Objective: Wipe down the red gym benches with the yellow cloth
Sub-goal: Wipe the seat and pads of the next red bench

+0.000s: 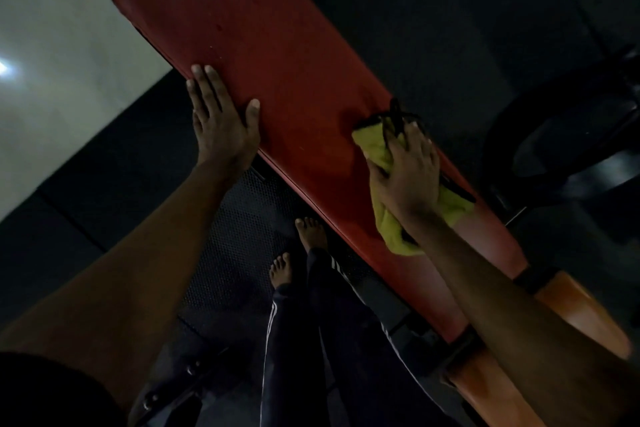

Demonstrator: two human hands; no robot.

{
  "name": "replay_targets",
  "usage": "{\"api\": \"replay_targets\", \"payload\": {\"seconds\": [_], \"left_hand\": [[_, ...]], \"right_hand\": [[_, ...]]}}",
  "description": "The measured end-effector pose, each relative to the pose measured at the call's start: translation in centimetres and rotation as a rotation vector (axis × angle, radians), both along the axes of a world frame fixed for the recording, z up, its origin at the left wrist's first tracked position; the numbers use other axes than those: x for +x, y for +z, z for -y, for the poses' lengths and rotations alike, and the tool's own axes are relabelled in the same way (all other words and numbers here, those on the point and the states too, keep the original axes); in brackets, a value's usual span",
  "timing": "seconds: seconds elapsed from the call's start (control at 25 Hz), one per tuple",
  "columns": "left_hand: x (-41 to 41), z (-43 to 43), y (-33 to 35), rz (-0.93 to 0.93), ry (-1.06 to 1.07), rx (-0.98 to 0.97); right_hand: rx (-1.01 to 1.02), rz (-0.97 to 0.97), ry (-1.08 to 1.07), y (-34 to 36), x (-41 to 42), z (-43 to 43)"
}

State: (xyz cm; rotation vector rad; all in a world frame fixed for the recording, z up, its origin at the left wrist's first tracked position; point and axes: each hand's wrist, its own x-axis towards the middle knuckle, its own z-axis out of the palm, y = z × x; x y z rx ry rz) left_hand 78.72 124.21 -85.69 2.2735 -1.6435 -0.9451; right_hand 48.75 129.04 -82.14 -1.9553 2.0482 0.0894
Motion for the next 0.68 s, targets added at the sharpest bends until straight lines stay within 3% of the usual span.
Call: {"api": "replay_targets", "payload": {"seconds": [0.08,0.28,0.52,0.6,0.68], "left_hand": [[0.0,0.0,0.1,0.011,-0.010,0.000],[0.0,0.6,0.9,0.031,-0.021,0.052],[0.1,0.9,1.2,0.081,-0.038,0.106],[0.1,0.8,1.1,0.083,-0.045,0.117],[0.2,0.9,1.0,0.084,-0.052,0.127]], "right_hand": [[0.002,0.030,-0.081,-0.4,2.7,3.4],[0.004,0.041,0.098,-0.3,3.2,5.1],[0.033,0.003,-0.335,0.4,-1.4,-1.2],[0.018,-0.063,-0.275,0.1,0.8,-0.1],[0.000,-0.046,-0.043,-0.1,3.9,1.6]]}}
